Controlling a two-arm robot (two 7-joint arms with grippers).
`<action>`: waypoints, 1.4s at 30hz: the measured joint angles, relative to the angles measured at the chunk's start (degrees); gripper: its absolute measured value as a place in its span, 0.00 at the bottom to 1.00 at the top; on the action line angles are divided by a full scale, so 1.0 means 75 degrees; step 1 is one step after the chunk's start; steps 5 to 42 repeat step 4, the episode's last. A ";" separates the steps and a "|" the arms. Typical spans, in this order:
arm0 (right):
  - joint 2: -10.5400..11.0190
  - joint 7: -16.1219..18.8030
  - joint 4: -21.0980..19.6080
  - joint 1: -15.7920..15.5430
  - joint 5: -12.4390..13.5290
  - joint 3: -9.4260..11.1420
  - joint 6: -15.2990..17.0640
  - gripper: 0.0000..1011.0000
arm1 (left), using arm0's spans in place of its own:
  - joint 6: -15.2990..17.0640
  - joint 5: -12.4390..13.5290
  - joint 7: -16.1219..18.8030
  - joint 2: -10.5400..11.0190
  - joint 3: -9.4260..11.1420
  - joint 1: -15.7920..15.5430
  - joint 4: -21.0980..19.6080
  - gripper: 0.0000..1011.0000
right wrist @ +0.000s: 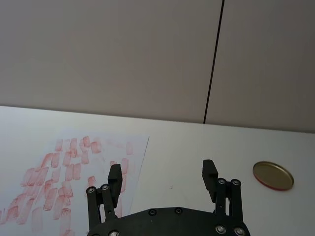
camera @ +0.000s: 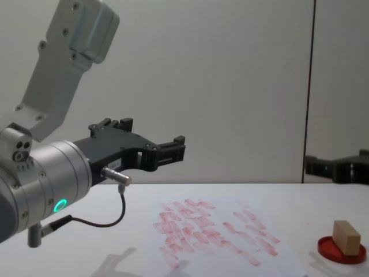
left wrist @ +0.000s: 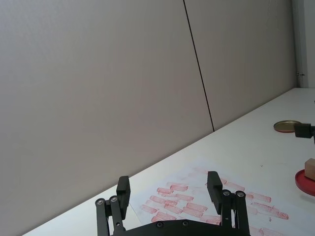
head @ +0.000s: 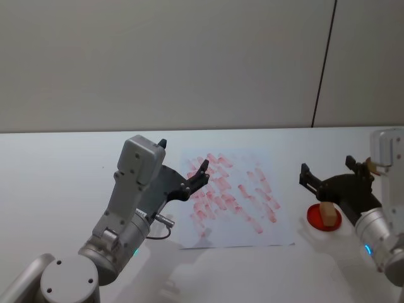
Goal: Use the one hand to pick up the stamp and affix it onto the A4 paper.
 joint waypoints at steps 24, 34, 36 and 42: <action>0.0064 0.0031 -0.0255 -0.0119 -0.0095 0.0009 -0.0158 0.99 | 0.0000 0.0000 0.0000 0.0000 0.0000 0.0000 0.0000 0.98; 0.0064 0.0031 -0.0255 -0.0119 -0.0095 0.0009 -0.0158 0.99 | 0.0000 0.0000 0.0000 0.0000 0.0000 0.0000 0.0000 0.98; 0.0064 0.0031 -0.0255 -0.0119 -0.0095 0.0009 -0.0158 0.99 | 0.0000 0.0000 0.0000 0.0000 0.0000 0.0000 0.0000 0.98; 0.0064 0.0031 -0.0255 -0.0119 -0.0095 0.0009 -0.0158 0.99 | 0.0000 0.0000 0.0000 0.0000 0.0000 0.0000 0.0000 0.98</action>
